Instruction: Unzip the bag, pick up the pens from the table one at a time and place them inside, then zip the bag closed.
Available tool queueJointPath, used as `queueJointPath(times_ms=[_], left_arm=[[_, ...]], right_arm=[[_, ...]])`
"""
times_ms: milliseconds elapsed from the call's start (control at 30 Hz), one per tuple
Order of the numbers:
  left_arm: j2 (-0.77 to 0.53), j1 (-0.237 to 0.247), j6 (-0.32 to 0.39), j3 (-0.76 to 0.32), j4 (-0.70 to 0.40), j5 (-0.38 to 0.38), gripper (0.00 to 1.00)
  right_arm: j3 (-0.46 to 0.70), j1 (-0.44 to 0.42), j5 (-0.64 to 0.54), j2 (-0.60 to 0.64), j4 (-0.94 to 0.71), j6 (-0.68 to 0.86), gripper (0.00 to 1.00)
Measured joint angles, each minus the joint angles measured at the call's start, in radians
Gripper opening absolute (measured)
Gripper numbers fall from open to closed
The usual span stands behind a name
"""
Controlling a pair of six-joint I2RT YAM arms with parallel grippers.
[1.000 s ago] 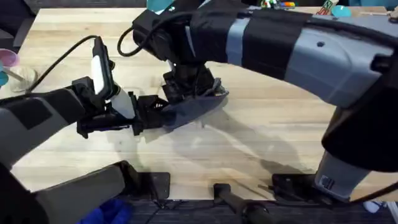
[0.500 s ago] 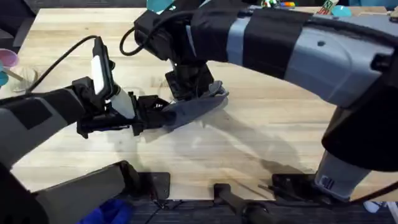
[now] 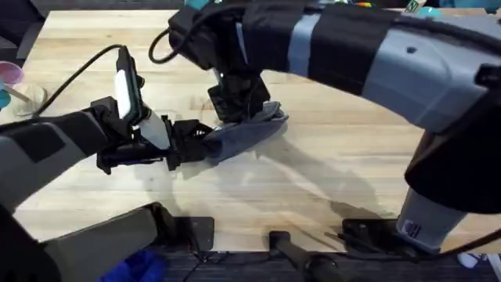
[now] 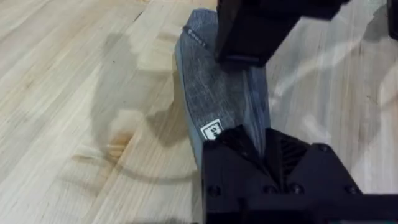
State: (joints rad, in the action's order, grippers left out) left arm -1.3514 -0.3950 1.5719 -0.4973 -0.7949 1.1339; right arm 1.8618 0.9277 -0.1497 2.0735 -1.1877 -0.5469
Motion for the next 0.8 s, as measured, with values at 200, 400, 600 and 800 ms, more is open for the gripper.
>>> queueJointPath(times_ms=[200,400,600,800], left_arm=[[0.0,0.0,0.0,0.0,0.007,0.005,0.04],[0.0,0.0,0.0,0.0,0.01,0.005,0.04],[0.0,0.0,0.0,0.0,0.011,0.005,0.04],[0.0,0.0,0.0,0.0,0.014,0.007,0.04]], right_arm=[[0.056,-0.017,0.0,0.0,-0.047,0.005,0.031],[0.079,-0.019,-0.01,0.0,-0.068,0.017,0.031],[0.08,-0.022,-0.015,0.0,-0.084,0.02,0.031],[0.08,-0.048,-0.008,0.0,-0.112,0.02,0.031]])
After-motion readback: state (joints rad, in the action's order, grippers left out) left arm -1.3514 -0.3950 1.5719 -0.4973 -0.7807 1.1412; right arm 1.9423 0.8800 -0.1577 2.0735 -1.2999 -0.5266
